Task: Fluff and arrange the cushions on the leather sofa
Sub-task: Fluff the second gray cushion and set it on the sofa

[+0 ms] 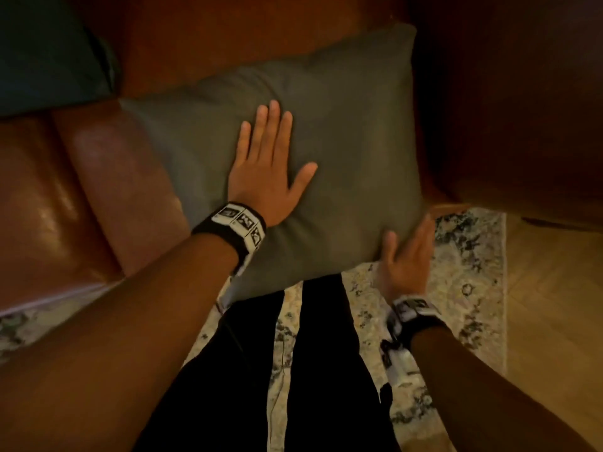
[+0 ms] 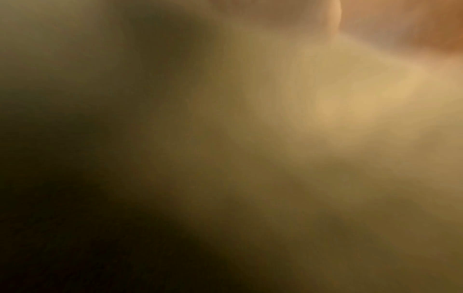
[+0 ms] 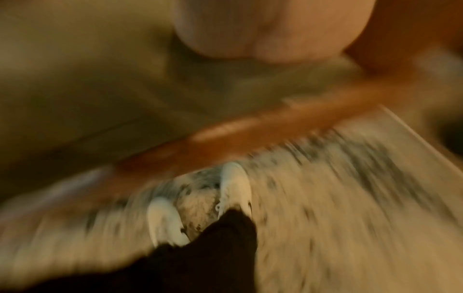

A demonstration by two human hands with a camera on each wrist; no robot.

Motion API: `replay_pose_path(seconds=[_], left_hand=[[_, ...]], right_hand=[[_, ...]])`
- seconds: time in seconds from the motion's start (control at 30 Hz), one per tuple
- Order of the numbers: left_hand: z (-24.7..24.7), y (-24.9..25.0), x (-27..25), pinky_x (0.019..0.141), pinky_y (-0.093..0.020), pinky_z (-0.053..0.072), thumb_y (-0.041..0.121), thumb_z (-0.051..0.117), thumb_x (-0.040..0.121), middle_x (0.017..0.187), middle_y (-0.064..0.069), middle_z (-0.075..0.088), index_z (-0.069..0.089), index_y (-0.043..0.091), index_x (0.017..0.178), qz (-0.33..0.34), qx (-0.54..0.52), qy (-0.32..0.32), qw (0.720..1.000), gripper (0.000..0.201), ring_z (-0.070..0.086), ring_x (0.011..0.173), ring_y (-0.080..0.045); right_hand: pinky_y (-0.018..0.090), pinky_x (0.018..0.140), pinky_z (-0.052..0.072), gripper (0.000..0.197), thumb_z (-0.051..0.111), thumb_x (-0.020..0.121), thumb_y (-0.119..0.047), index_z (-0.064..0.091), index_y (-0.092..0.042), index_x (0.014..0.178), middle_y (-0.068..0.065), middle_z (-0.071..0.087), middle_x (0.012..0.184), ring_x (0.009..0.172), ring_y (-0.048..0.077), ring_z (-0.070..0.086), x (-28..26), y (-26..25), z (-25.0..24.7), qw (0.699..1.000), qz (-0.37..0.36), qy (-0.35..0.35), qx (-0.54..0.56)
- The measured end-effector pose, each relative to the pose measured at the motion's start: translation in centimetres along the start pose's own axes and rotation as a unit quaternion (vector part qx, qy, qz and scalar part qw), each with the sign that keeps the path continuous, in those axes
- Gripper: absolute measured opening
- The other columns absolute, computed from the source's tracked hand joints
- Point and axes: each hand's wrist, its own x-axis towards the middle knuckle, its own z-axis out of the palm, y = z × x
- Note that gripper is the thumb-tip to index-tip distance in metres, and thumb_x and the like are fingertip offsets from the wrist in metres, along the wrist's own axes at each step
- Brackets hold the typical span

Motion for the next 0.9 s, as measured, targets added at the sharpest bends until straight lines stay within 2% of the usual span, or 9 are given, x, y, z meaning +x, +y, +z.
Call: replay_pose_path(seconds=[0.07,0.27,0.37,0.47,0.53,0.6,0.67,0.73,0.9], left_hand=[[-0.1,0.0,0.3,0.129,-0.050,0.004,0.063,0.019,0.105,0.171,-0.017,0.006,0.009,0.005,0.163,-0.013,-0.002,-0.008,1.000,0.083,0.004,0.159,-0.032],[-0.1,-0.8,1.0,0.129,-0.050,0.003,0.061,0.014,0.105,0.171,-0.018,0.003,0.007,0.004,0.163,-0.011,0.009,-0.009,1.000,0.082,0.002,0.159,-0.032],[0.2,0.1,0.9,0.129,-0.050,0.003,0.062,0.014,0.105,0.171,-0.018,0.003,0.007,0.003,0.163,-0.011,0.015,-0.009,1.000,0.083,0.002,0.159,-0.033],[0.2,-0.4,1.4,0.129,-0.050,0.003,0.062,0.010,0.105,0.171,-0.018,0.003,0.006,0.002,0.163,-0.019,0.015,-0.010,1.000,0.083,0.002,0.159,-0.033],[0.2,-0.3,1.4,0.129,-0.050,0.003,0.061,0.009,0.105,0.171,-0.019,0.004,0.006,0.002,0.163,-0.021,0.019,-0.014,0.999,0.083,0.002,0.159,-0.034],[0.2,0.1,1.3,0.129,-0.050,0.002,0.060,0.011,0.106,0.171,-0.019,0.004,0.006,0.001,0.163,-0.021,0.017,-0.013,1.000,0.082,0.002,0.159,-0.034],[0.2,-0.2,1.3,0.129,-0.051,0.002,0.060,0.012,0.106,0.171,-0.020,0.003,0.005,0.002,0.163,-0.011,0.013,-0.010,1.000,0.082,0.001,0.159,-0.034],[0.1,-0.6,1.4,0.129,-0.050,0.001,0.060,0.013,0.106,0.171,-0.019,0.002,0.004,0.002,0.163,-0.007,0.006,-0.013,1.000,0.082,0.000,0.159,-0.034],[-0.4,0.1,1.1,0.129,-0.048,-0.002,0.063,0.017,0.105,0.172,-0.017,0.000,0.004,0.004,0.163,-0.014,-0.026,-0.014,0.999,0.084,-0.001,0.159,-0.031]], right_hand=[[0.059,0.126,0.011,0.105,0.002,0.093,-0.084,0.004,-0.009,0.167,0.013,-0.004,0.174,0.161,0.028,0.004,-1.9,1.5,-0.7,0.997,0.072,-0.008,-0.001],[0.057,0.129,0.006,0.075,0.028,0.107,-0.050,0.025,0.004,0.160,0.026,0.017,0.168,0.157,0.044,0.018,0.6,-5.1,0.3,0.948,-0.300,0.066,-0.087],[0.054,0.130,0.003,0.088,0.020,0.104,-0.066,0.007,-0.004,0.165,0.017,0.001,0.173,0.161,0.032,0.003,-0.9,1.7,1.9,0.995,-0.066,0.033,-0.067],[0.055,0.129,0.003,0.095,0.001,0.099,-0.074,-0.007,-0.006,0.165,0.016,-0.015,0.172,0.161,0.027,-0.008,-3.7,6.0,0.5,0.986,0.158,0.052,0.012],[0.053,0.130,-0.003,0.089,0.004,0.103,-0.067,-0.001,-0.003,0.165,0.021,-0.012,0.172,0.161,0.027,-0.010,-4.1,3.9,-1.0,0.994,0.075,0.079,-0.011],[0.057,0.129,0.001,0.076,0.019,0.108,-0.056,0.013,-0.004,0.163,0.026,0.001,0.170,0.159,0.036,-0.001,-3.3,-0.4,-1.7,0.986,-0.125,0.101,-0.052],[0.060,0.127,0.006,0.066,0.036,0.107,-0.051,0.026,-0.011,0.160,0.020,0.020,0.167,0.156,0.037,0.012,-1.5,-4.5,-1.1,0.926,-0.352,0.099,-0.093],[0.057,0.127,0.007,0.066,0.044,0.105,-0.054,0.032,-0.019,0.160,0.015,0.030,0.167,0.156,0.035,0.023,1.1,-4.9,-0.5,0.877,-0.452,0.076,-0.145],[0.065,0.124,0.014,0.079,0.019,0.106,-0.064,0.011,-0.014,0.166,0.020,0.009,0.172,0.160,0.037,0.008,3.3,6.0,-4.7,0.947,-0.198,0.024,-0.252]])
